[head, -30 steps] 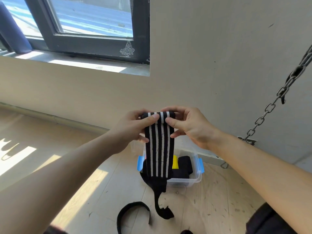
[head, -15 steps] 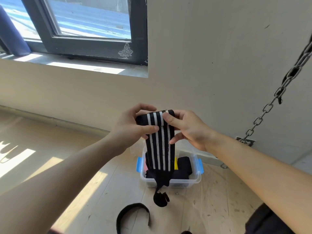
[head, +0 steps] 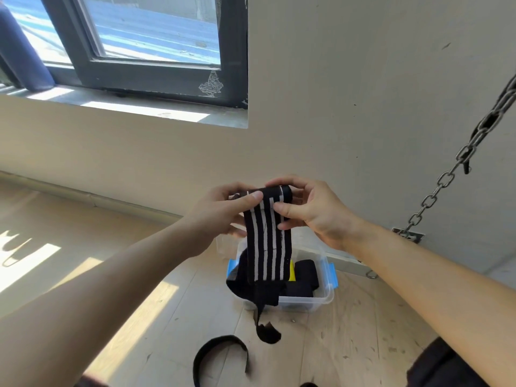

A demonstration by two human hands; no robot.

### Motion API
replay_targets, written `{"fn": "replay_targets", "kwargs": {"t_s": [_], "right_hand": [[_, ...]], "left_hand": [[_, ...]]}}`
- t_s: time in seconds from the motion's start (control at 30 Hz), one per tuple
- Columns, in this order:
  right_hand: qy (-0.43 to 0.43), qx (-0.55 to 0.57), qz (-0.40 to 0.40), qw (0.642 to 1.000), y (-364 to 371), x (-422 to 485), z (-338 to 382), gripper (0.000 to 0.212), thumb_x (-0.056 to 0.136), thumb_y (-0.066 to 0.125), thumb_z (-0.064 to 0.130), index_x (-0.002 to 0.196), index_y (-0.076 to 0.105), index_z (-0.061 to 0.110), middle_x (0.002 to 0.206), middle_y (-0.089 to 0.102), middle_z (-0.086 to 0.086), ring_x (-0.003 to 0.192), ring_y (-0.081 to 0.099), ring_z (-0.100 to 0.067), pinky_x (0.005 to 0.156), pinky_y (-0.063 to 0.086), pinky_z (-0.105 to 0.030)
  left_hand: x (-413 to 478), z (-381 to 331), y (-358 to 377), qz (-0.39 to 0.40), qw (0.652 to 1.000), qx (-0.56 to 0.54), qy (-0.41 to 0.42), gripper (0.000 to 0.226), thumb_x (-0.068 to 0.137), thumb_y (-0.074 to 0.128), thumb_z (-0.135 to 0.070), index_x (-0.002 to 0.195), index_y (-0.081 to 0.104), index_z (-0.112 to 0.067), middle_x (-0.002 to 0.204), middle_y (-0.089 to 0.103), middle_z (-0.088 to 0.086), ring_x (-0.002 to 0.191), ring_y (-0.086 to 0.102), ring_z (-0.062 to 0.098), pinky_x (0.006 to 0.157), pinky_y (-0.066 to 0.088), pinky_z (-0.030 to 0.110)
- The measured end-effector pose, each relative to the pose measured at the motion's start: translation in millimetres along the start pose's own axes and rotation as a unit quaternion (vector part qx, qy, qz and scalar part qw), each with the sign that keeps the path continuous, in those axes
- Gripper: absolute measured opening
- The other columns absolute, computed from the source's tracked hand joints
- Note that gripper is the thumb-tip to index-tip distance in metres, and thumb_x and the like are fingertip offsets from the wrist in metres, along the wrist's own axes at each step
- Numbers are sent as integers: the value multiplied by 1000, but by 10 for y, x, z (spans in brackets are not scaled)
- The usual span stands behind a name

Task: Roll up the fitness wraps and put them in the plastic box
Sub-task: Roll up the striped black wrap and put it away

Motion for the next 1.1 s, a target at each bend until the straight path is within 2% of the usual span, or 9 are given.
{"fn": "replay_targets", "kwargs": {"t_s": [0.13, 0.2, 0.27, 0.33, 0.53, 0.67, 0.77, 0.9, 1.1], "right_hand": [[38, -16, 10, 999, -12, 13, -33, 52, 88, 73, -1, 132, 59, 21, 120, 68, -7, 106, 71, -21, 74, 62, -39], [68, -24, 25, 997, 4, 6, -73, 49, 87, 76, 23, 132, 59, 22, 121, 69, -4, 110, 70, -20, 75, 62, -42], [94, -30, 35, 995, 34, 2, -119, 50, 86, 68, 47, 127, 64, 20, 118, 71, -5, 111, 69, -22, 73, 61, -40], [100, -32, 24, 994, 41, 12, -136, 51, 87, 59, 55, 123, 66, 19, 116, 72, -7, 109, 70, -24, 70, 60, -37], [61, -44, -2, 997, 14, 18, -106, 31, 97, 63, 35, 118, 68, 12, 102, 75, -7, 96, 73, -21, 54, 55, -28], [37, -37, -16, 998, 3, 21, -62, 27, 96, 66, 28, 116, 69, 10, 100, 76, -6, 95, 73, -19, 51, 51, -26], [18, -33, -32, 999, -21, 21, -35, 24, 96, 67, 21, 117, 68, 9, 93, 75, -1, 87, 71, -15, 51, 49, -25], [-8, -36, -34, 999, -40, 18, -22, 25, 94, 69, 10, 118, 66, 14, 87, 74, 3, 83, 69, -11, 56, 49, -24], [-25, -28, -17, 999, -9, -8, 49, 39, 88, 71, -2, 122, 67, 16, 105, 73, -11, 96, 74, -21, 66, 58, -27]], "left_hand": [[9, -18, -16, -4, 1000, -5, 30, 26, 94, 70, -16, 120, 66, -13, 107, 72, 19, 88, 75, 24, 61, 56, 24], [17, -29, -23, -5, 999, -4, 45, 29, 92, 73, -12, 120, 66, -14, 109, 72, 18, 93, 75, 26, 66, 57, 27], [28, -34, -27, -5, 998, -5, 59, 32, 89, 76, -9, 119, 66, -16, 110, 72, 17, 96, 74, 29, 70, 58, 30], [30, -42, -32, -9, 998, 0, 70, 34, 87, 77, -5, 117, 66, -17, 110, 71, 16, 94, 74, 29, 71, 58, 31], [31, -17, -31, -7, 998, -5, 66, 39, 86, 76, 2, 119, 65, -17, 114, 69, 18, 89, 73, 22, 67, 57, 28], [32, 71, 12, 28, 1000, -10, 5, 35, 92, 72, -13, 125, 63, -20, 118, 72, 12, 98, 75, 22, 69, 61, 32], [27, 109, 56, 65, 998, 6, -18, 27, 98, 65, -29, 125, 65, -25, 116, 75, 4, 105, 73, 29, 78, 62, 37], [27, 67, 63, 62, 998, 0, -22, 40, 96, 60, -50, 122, 69, -21, 110, 76, 4, 101, 74, 28, 74, 59, 34], [32, 30, -20, 22, 999, 18, 17, 34, 97, 66, -41, 121, 69, -18, 114, 72, 16, 99, 73, 33, 59, 53, 26]]}}
Point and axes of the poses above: each hand's wrist, its own x-axis towards the middle knuckle, its own y-axis out of the palm, z = x × y, the point moved 7 cm from there along x, towards the middle knuckle
